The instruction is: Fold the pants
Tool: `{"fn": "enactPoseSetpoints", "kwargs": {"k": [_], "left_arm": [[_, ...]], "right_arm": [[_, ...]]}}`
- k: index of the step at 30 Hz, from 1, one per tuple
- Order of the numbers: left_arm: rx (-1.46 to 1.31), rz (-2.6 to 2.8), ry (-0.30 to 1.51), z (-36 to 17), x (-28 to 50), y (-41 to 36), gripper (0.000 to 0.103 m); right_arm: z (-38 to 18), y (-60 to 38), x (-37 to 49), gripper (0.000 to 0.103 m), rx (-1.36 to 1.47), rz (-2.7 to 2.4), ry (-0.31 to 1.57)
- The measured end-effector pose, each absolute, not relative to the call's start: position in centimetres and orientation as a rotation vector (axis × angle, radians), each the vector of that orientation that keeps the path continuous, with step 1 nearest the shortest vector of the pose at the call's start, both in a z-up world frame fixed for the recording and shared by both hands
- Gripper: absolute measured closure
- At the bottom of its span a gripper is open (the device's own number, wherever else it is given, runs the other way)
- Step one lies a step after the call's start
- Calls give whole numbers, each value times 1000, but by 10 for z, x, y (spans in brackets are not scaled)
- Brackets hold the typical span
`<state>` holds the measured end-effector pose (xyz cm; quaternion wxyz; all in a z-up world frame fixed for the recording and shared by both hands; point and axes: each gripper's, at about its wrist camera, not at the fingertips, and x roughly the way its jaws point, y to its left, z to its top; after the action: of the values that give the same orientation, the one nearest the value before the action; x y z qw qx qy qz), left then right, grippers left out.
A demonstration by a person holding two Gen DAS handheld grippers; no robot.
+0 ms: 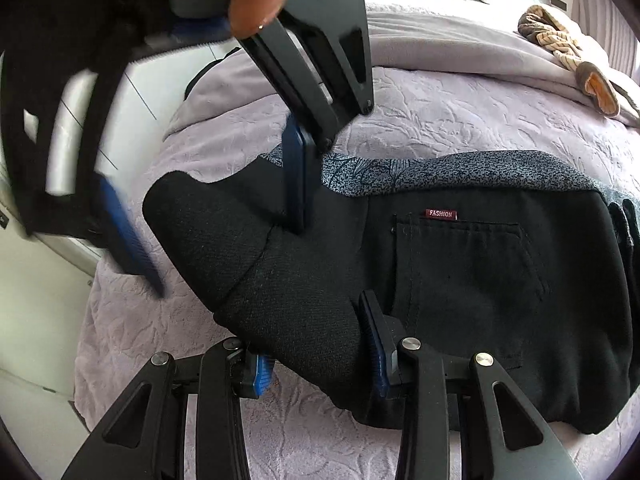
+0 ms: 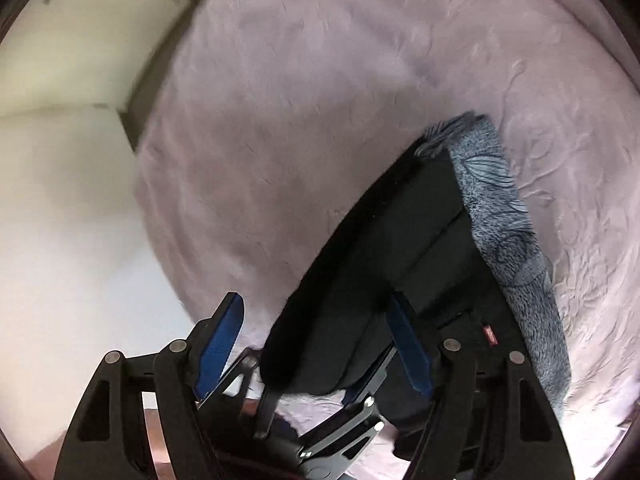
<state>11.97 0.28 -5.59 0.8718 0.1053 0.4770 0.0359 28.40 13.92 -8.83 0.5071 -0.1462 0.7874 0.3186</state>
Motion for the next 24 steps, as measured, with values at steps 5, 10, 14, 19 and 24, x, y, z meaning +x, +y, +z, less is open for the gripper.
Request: {"fn": "enactPoseSetpoints", "kwargs": {"k": [5, 10, 14, 19, 24], "left_arm": [[265, 41, 963, -38, 113, -9, 63], [344, -36, 858, 10, 102, -49, 63], [393, -125, 773, 49, 89, -93, 63], [464, -276, 694, 82, 72, -168, 63], [558, -452, 646, 86, 42, -259, 63]], "right_arm": [[-86, 115, 292, 83, -266, 764, 1872], [-39, 42, 292, 83, -3, 831, 1764], [0, -44, 278, 83, 294, 854, 1631], [37, -168, 244, 83, 568, 836, 1437], [40, -304, 182, 83, 790, 764, 1250]]}}
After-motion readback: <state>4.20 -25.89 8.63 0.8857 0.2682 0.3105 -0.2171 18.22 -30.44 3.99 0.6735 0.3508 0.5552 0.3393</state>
